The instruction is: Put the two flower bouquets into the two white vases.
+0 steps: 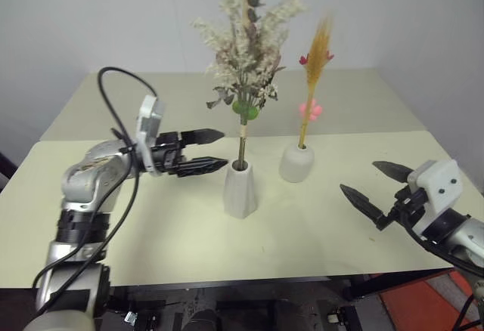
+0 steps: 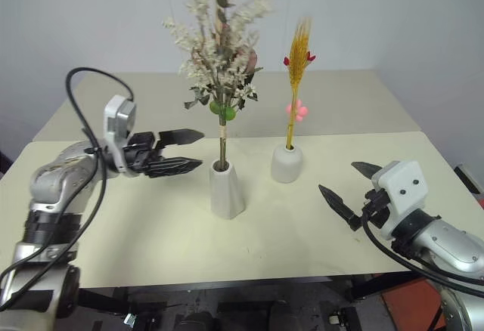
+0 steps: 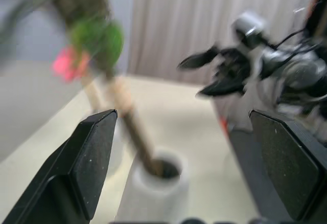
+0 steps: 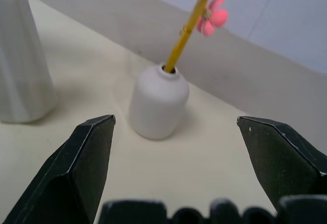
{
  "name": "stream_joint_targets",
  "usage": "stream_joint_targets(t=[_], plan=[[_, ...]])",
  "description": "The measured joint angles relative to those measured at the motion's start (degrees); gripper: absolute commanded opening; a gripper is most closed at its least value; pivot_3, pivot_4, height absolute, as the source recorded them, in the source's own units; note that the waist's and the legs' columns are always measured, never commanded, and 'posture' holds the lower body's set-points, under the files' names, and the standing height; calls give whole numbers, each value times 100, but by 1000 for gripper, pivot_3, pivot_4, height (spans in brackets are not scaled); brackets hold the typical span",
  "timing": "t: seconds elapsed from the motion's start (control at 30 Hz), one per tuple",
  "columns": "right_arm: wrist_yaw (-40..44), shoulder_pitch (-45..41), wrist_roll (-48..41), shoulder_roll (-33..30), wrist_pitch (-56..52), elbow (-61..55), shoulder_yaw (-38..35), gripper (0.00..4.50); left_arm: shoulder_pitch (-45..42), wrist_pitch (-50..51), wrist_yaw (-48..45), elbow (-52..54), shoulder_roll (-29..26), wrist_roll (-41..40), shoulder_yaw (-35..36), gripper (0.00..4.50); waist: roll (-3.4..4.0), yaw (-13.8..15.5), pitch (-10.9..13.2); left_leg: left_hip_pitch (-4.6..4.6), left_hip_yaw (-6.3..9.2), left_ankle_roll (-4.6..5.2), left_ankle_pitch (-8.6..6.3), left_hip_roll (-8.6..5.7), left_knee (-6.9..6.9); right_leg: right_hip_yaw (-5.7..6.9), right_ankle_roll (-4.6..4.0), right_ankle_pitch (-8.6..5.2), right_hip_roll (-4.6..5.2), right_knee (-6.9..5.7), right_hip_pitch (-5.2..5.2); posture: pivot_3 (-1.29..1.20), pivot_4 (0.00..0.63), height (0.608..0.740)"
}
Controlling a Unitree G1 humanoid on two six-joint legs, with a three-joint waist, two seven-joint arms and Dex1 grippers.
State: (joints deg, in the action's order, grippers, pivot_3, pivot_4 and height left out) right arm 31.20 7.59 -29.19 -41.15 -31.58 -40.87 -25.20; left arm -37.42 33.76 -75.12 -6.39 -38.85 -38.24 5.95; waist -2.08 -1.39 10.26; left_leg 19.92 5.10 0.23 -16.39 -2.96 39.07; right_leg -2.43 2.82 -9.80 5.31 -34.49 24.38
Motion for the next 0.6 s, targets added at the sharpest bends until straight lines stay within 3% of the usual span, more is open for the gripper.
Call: stream_joint_targets(t=[0.2,0.6], plan=[[160,99,-48,-8,9,26,-133,4500,896,-110,15,51,-887,216,509,4482,2,34,1,0,-2,0,0,2,-6,1,5,-3,1,8,2,0,150,740],[1411,216,-587,-560,251,621,-1284,4500,1475,-47,101,715,-1261,-39,1111,4482,2,67,2,1,-5,0,0,8,-10,8,6,-3,0,30,-7,0,150,740]])
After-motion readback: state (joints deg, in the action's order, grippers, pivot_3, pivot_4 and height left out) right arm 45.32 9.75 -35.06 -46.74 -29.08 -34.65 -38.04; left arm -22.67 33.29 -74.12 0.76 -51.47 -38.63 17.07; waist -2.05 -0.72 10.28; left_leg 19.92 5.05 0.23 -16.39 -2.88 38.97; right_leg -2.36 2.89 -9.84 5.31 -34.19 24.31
